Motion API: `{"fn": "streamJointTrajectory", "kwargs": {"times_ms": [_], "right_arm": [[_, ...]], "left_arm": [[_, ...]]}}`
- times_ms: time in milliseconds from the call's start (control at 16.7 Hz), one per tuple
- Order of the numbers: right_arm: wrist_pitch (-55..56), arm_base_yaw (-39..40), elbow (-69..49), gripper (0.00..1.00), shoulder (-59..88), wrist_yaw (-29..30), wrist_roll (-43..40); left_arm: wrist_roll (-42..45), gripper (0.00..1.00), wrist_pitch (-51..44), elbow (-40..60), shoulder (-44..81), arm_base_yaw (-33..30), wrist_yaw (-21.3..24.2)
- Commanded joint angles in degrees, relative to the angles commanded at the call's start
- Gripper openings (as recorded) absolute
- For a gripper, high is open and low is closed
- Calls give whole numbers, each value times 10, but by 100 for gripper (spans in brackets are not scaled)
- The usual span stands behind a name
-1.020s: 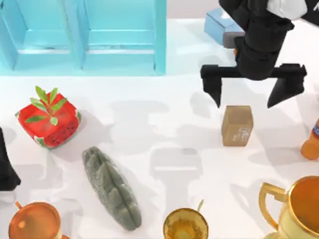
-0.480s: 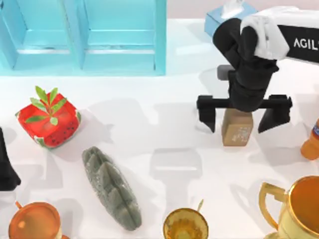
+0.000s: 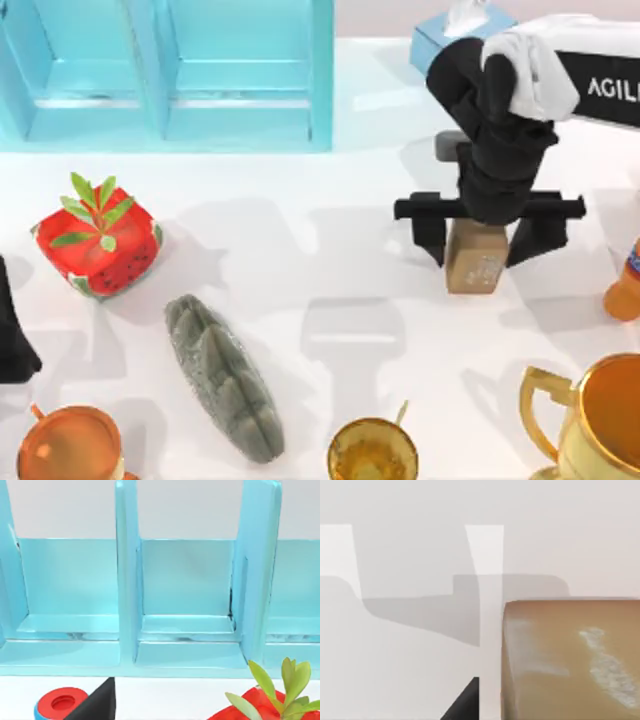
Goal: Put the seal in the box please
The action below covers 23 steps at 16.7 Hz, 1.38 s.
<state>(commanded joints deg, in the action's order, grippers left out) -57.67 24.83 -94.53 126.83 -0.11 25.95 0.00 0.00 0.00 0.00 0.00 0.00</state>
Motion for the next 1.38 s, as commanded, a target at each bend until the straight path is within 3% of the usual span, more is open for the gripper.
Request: {"fn": "streamJointTrajectory", "kwargs": {"times_ms": [420,1080,1380], "right_arm": [[0,0,0,2,0,0,0],[-9,-2,-9,0,-2,0,1],[-131,-3,-106,0,-16,0,1]], "left_arm": [[0,100,0,0,0,0,0],[0,100,0,0,0,0,0],[0,100,0,0,0,0,0]]}}
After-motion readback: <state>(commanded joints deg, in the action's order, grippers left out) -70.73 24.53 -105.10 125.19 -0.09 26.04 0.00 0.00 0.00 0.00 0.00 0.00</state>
